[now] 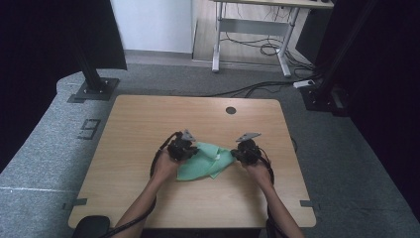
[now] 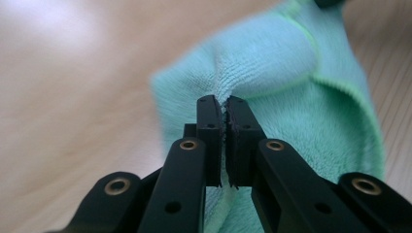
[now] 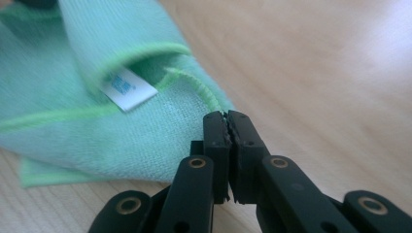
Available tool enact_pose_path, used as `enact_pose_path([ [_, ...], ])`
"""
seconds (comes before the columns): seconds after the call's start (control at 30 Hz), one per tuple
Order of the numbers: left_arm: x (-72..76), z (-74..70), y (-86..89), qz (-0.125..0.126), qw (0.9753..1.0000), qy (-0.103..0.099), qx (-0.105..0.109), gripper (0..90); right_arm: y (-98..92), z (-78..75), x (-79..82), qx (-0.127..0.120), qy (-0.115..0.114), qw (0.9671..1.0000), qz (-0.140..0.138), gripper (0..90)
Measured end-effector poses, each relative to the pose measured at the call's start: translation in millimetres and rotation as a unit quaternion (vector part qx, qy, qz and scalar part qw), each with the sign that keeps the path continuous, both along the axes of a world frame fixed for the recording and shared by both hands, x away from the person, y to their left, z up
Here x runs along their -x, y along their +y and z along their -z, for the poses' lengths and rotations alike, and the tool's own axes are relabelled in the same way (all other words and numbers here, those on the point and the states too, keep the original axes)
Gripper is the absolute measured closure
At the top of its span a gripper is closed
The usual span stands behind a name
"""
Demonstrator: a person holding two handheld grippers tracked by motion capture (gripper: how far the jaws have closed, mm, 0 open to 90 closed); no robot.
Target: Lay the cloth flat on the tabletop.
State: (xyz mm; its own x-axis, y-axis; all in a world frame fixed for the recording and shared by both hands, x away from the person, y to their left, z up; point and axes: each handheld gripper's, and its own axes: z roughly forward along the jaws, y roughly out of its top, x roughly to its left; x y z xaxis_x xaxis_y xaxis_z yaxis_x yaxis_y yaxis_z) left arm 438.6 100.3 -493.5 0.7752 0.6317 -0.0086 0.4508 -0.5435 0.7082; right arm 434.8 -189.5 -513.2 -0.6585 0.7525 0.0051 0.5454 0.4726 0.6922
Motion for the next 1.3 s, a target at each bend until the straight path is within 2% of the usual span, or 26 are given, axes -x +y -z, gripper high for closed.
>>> enact_pose_path([
  [0.03, -0.5, -7.2, 6.8, -0.011, 0.9998, -0.005, 0.012, 86.0, -5.3, -10.7, 1.3, -0.006, -0.017, 0.9998, 0.005, 86.5],
  [0.07, -0.4, -16.4, 16.4, -0.023, 0.9992, -0.014, 0.028, 86.1, -7.2, -15.0, 1.9, -0.01, -0.022, 0.9997, 0.007, 86.6],
  [0.1, -0.4, -16.4, 16.4, -0.023, 0.9992, -0.014, 0.028, 86.1, -9.6, -20.7, 2.6, -0.017, -0.03, 0.9994, 0.009, 86.5],
  [0.2, 2.1, -29.0, 35.9, -0.045, 0.9971, -0.022, 0.057, 86.1, -13.5, -31.7, 4.5, -0.027, -0.043, 0.9987, 0.009, 86.4],
  [0.3, 5.5, -29.1, 54.7, -0.066, 0.9947, -0.014, 0.078, 86.1, -16.1, -38.9, 7.8, -0.034, -0.051, 0.9981, 0.005, 86.0],
  [0.37, 9.4, -19.5, 70.0, -0.079, 0.9936, 0.003, 0.082, 86.0, -15.7, -32.8, 10.7, -0.028, -0.044, 0.9986, -0.001, 85.8],
  [0.4, 10.7, -14.6, 74.9, -0.083, 0.9933, 0.01, 0.081, 85.6, -15.3, -21.9, 13.6, -0.023, -0.033, 0.9992, -0.007, 85.7],
  [0.43, 13.6, 1.9, 87.3, -0.09, 0.9916, 0.041, 0.083, 85.2, -15.0, -14.4, 15.4, -0.024, -0.023, 0.9994, -0.01, 85.5],
  [0.47, 13.6, 1.9, 87.3, -0.09, 0.9916, 0.041, 0.083, 84.6, -15.0, -14.4, 15.4, -0.024, -0.023, 0.9994, -0.01, 85.5],
  [0.5, 16.4, 19.6, 95.8, -0.092, 0.9906, 0.067, 0.075, 82.7, -13.3, 3.1, 19.7, -0.025, 0.005, 0.9995, -0.018, 84.7],
  [0.53, 16.4, 19.6, 95.8, -0.092, 0.9906, 0.067, 0.075, 80.4, -13.3, 3.1, 19.7, -0.025, 0.005, 0.9995, -0.018, 84.7],
  [0.57, 17.9, 29.2, 98.8, -0.094, 0.9904, 0.079, 0.064, 80.4, -12.2, 8.3, 21.4, -0.022, 0.012, 0.9994, -0.022, 84.5],
  [0.63, 20.3, 37.4, 102.2, -0.097, 0.991, 0.08, 0.047, 70.8, -8.2, 18.4, 26.9, 0.005, 0.024, 0.9992, -0.031, 81.1],
  [0.67, 21.0, 38.9, 104.4, -0.096, 0.9913, 0.078, 0.045, 57.8, -8.3, 18.6, 29.8, 0.01, 0.028, 0.9989, -0.035, 73.0],
  [0.7, 21.5, 38.0, 106.2, -0.096, 0.9915, 0.073, 0.047, 57.8, -8.3, 18.6, 29.8, 0.01, 0.028, 0.9989, -0.035, 73.0],
  [0.73, 21.9, 35.1, 107.5, -0.096, 0.992, 0.066, 0.048, 52.2, -9.6, 15.9, 30.4, 0.007, 0.028, 0.999, -0.035, 71.4],
  [0.77, 22.1, 29.8, 107.6, -0.095, 0.9925, 0.059, 0.051, 44.6, -13.5, 5.0, 29.8, -0.008, 0.019, 0.9994, -0.028, 64.8],
  [0.83, 22.3, 20.8, 104.8, -0.088, 0.9936, 0.044, 0.057, 42.4, -14.6, 0.9, 29.1, -0.014, 0.017, 0.9994, -0.025, 63.2],
  [0.87, 22.5, 11.6, 97.0, -0.073, 0.995, 0.034, 0.06, 40.6, -14.9, -10.5, 25.9, -0.035, 0.011, 0.9991, -0.02, 60.8],
  [0.9, 22.5, 11.6, 97.0, -0.073, 0.995, 0.034, 0.06, 40.2, -14.9, -10.5, 25.9, -0.035, 0.011, 0.9991, -0.02, 60.8],
  [0.93, 21.9, 5.8, 84.9, -0.054, 0.9964, 0.025, 0.061, 39.9, -12.0, -16.7, 22.2, -0.044, 0.005, 0.9988, -0.02, 60.7],
  [1.0, 21.2, 4.5, 77.7, -0.044, 0.9969, 0.024, 0.061, 39.5, -8.9, -19.3, 20.1, -0.046, 0.005, 0.9987, -0.021, 60.7],
  [1.07, 19.2, 4.1, 59.6, -0.023, 0.9979, 0.024, 0.055, 37.4, 6.3, -19.2, 11.4, -0.038, 0.007, 0.999, -0.024, 63.1],
  [1.17, 15.9, 6.2, 37.1, -0.004, 0.9985, 0.029, 0.047, 36.0, 15.5, -14.2, 7.1, -0.023, 0.011, 0.9993, -0.027, 62.0],
  [1.23, 11.2, 9.2, 15.4, 0.004, 0.9992, 0.026, 0.031, 33.9, 27.8, -2.1, 0.6, -0.006, 0.012, 0.9994, -0.032, 53.4],
  [1.3, 9.1, 10.8, 9.5, 0.004, 0.9994, 0.028, 0.021, 33.8, 29.5, 0.7, -0.4, -0.007, 0.014, 0.9994, -0.03, 52.7],
])
